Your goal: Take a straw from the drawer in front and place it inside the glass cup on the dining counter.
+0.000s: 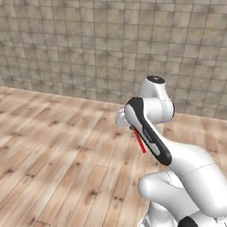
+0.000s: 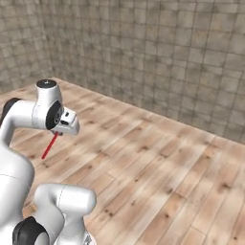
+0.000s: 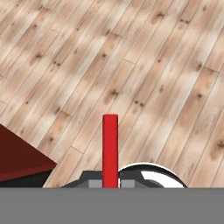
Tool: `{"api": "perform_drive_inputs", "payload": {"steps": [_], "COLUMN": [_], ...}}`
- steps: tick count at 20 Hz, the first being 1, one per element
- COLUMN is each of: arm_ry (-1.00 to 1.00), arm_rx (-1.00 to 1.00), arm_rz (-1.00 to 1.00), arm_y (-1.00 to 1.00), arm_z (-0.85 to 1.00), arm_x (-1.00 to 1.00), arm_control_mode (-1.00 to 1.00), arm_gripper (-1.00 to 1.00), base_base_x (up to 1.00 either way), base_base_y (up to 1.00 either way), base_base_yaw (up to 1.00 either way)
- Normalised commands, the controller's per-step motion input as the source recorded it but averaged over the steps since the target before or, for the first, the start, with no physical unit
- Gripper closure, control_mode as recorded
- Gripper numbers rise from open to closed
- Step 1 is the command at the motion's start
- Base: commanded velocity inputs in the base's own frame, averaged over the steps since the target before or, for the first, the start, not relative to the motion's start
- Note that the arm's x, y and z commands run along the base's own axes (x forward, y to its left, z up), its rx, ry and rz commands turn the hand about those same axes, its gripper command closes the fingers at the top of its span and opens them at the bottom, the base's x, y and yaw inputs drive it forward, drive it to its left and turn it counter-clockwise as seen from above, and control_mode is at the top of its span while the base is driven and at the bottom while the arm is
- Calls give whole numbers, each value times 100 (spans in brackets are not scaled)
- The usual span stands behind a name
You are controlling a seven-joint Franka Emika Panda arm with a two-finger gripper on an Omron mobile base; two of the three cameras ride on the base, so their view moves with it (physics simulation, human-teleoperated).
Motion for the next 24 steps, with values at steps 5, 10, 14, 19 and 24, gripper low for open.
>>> {"api": "perform_drive_inputs", "payload": {"steps": [5, 10, 14, 19, 24], "arm_ry": [0, 0, 0, 0, 0], "arm_rx": [0, 0, 0, 0, 0], "arm_rz": [0, 0, 0, 0, 0], "arm_y": [0, 0, 0, 0, 0], "arm_z": [0, 0, 0, 0, 0], "arm_x": [0, 0, 0, 0, 0], "arm_control_mode": [100, 100, 100, 100, 100], "arm_gripper": [100, 100, 100, 100, 100], "base_base_x": [100, 100, 100, 100, 100], "base_base_y": [-21, -7, -8, -9, -17], "base_base_yaw": [46, 66, 69, 67, 59]}}
